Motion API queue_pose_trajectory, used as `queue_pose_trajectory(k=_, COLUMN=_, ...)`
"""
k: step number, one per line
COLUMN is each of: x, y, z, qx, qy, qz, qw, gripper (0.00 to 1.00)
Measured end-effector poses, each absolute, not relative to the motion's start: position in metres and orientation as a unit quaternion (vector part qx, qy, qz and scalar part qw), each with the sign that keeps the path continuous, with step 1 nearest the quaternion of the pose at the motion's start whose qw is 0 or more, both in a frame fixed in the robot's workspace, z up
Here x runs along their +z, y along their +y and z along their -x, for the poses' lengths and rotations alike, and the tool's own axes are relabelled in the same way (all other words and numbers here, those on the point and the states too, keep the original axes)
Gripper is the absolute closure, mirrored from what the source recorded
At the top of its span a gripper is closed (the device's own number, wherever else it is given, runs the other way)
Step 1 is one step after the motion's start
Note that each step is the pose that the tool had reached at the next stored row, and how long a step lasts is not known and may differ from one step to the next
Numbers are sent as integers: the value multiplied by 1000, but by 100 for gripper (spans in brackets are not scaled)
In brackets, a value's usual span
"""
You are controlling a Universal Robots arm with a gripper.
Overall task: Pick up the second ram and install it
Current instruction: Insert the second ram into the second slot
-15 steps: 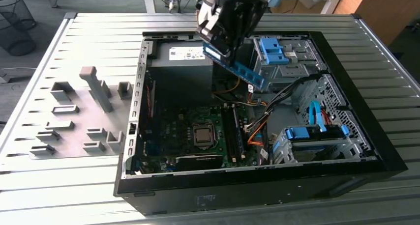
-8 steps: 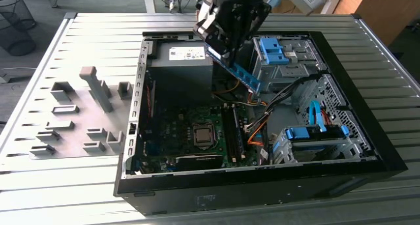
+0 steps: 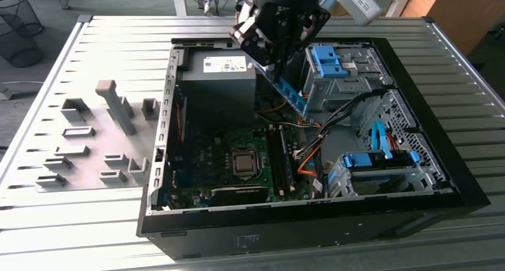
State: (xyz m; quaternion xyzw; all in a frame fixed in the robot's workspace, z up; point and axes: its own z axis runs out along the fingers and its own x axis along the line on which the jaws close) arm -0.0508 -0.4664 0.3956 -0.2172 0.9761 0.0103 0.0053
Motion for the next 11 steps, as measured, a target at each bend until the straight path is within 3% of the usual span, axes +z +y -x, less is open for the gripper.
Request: queue_pose_trajectory(k=11, x=392, y=-466, z=51, qx=9, qy=993, qz=119, qw=6, gripper=86)
